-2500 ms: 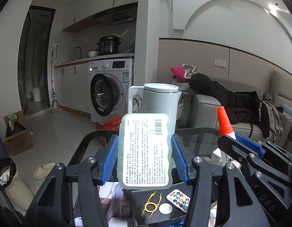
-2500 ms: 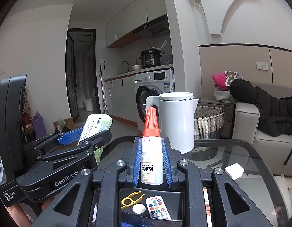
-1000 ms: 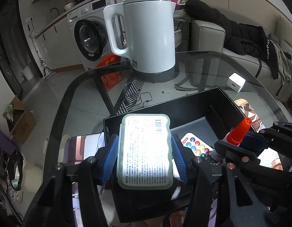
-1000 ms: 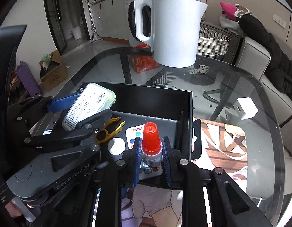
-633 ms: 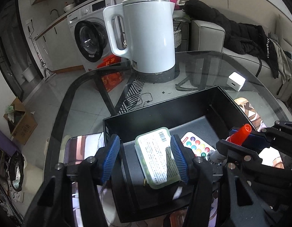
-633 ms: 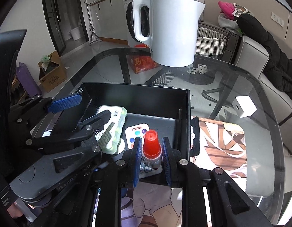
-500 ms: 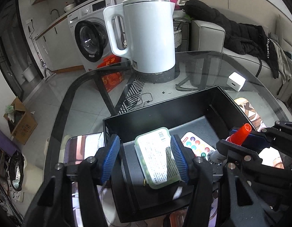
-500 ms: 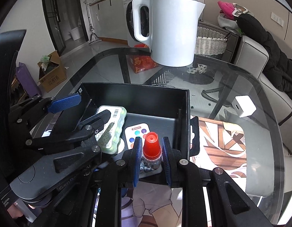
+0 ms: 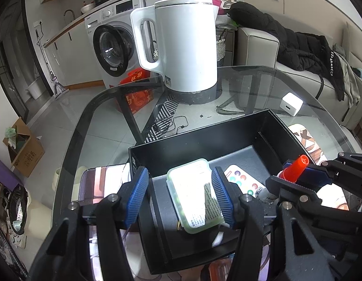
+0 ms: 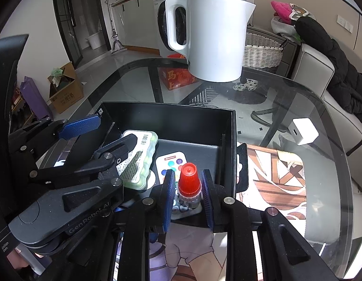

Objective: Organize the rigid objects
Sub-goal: 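Lower the pill case into the black box and open the left gripper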

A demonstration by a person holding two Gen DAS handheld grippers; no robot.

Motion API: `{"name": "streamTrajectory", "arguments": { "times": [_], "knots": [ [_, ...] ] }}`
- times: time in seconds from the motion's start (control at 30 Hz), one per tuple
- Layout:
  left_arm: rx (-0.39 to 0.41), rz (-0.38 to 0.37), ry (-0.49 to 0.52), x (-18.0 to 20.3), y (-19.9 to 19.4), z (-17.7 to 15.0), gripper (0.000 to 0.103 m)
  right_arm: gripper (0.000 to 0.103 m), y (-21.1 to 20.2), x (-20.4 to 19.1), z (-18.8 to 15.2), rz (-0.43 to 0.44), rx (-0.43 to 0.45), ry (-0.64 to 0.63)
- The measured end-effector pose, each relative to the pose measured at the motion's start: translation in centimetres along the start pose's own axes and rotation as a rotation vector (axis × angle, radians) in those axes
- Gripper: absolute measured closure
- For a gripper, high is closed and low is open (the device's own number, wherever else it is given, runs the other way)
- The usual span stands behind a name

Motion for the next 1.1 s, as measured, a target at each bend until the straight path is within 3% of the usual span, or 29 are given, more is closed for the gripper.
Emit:
{"name": "streamTrajectory", "arguments": {
  "times": [0.4, 0.47, 0.53, 0.77, 0.93, 1.0, 1.1],
  "knots": [
    [0.035, -0.023, -0.031, -0.4, -0.8, 0.3, 0.045, 0.070, -0.7, 0.0, 0.1, 0.022, 0.035, 0.019],
    [0.039, -0.034, -0.038, -0.5, -0.9, 0.3, 0.043, 0.062, -1.1, 0.4, 0.3, -0.005, 0.056, 0.033],
    [0.052, -0.011, -0.048, -0.7, -1.2, 0.3, 0.033, 0.062, -1.5, 0.7, 0.3, 0.014, 0.074, 0.049],
    [0.072, -0.008, -0.057, -1.3, -1.9, 0.4, 0.032, 0.062, -2.6, 0.2, 0.4, 0.021, 0.069, 0.042],
    [0.073, -0.007, -0.060, -1.8, -2.2, 0.0, 0.032, 0.074, -3.1, 0.2, -0.3, 0.006, 0.046, 0.022],
    [0.072, -0.008, -0.066, -2.0, -2.1, 0.1, 0.032, 0.087, -2.9, 0.4, -0.6, 0.015, 0.030, 0.028],
    [0.073, -0.013, -0.072, -2.0, -2.2, 0.1, 0.032, 0.091, -2.5, 0.2, -0.7, 0.022, 0.020, 0.022]
  ]
}}
Point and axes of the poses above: each gripper's, at about its wrist camera, not at the fingertips, and y roughly the way its jaws point, x to its right, z to its top, the point moved 4 cm from there along y, roughly the way its jaws point, and after that the axes turned 7 degrees about -x, right-handed, at the moved point
